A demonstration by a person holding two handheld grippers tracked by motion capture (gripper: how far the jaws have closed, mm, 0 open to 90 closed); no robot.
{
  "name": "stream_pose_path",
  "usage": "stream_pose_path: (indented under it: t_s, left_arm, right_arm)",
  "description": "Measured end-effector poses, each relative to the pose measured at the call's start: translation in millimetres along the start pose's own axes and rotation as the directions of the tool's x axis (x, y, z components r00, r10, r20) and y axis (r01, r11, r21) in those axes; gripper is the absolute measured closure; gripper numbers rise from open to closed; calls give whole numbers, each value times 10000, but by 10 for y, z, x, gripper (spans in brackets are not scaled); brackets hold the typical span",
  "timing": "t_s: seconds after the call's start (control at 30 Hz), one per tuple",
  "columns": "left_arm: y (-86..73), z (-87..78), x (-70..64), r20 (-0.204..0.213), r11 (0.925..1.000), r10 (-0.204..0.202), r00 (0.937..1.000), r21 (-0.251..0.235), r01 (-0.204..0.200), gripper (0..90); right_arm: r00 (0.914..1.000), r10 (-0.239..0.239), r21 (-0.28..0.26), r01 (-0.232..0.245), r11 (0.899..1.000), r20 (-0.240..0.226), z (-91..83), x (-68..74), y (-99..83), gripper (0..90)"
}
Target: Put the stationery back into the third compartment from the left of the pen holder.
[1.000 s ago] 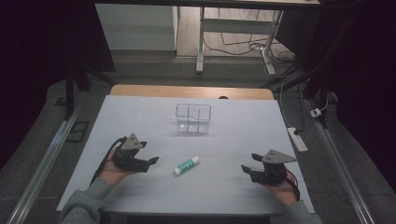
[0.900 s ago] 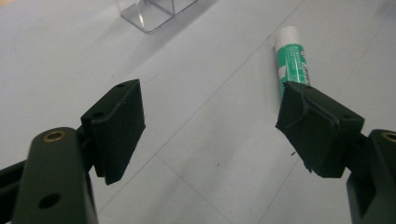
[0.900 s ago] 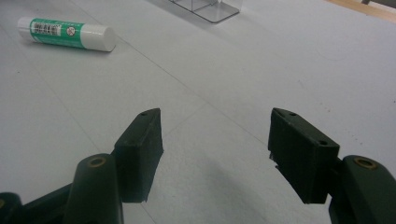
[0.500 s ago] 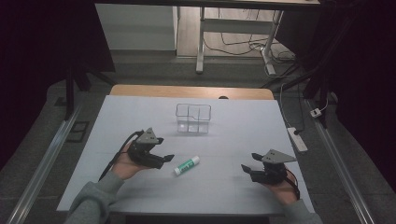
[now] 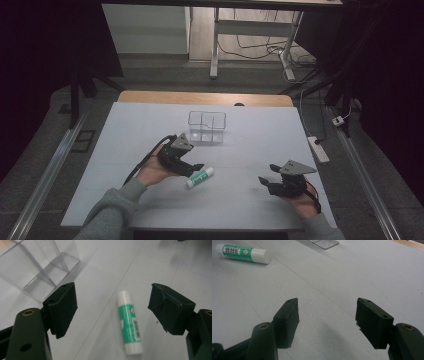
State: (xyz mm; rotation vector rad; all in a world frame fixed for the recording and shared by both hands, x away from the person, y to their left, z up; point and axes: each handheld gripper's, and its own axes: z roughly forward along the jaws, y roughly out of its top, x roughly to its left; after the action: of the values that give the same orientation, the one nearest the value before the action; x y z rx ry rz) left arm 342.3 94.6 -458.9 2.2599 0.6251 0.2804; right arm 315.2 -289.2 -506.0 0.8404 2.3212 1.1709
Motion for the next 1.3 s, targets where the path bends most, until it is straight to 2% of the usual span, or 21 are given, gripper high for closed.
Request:
stream_pose_path:
  t_s: [0.3,0.6,0.63,0.8,1.03,1.13,1.3]
  left_arm:
    - [127,252,-29,333,9986,165,9993,501,-181,224]
    - [174,427,12,393,9946,-258,9989,1014,217,226]
    - [174,448,13,407,9936,-278,9988,1103,231,226]
    - [161,573,-23,489,9837,-299,9984,1784,207,226]
    - [172,714,-76,694,9644,-242,9973,2643,50,248]
    - [177,757,-94,706,9575,-261,9972,2884,47,276]
    - [161,821,-119,644,9401,-128,9978,3407,-99,367]
  right_arm:
    - [10000,-4,49,4,10000,59,-2,-12,-4,345]
    - [9997,-158,176,155,9997,198,7,-10,-6,345]
    - [9999,-94,92,93,9999,99,19,-8,-11,345]
    - [9998,-121,269,117,9996,159,22,-9,-15,345]
    - [9993,-270,460,259,9986,240,24,-3,-30,344]
    - [9993,-215,495,200,9986,294,17,-2,-31,345]
    - [9993,-222,471,207,9987,314,24,-7,-38,345]
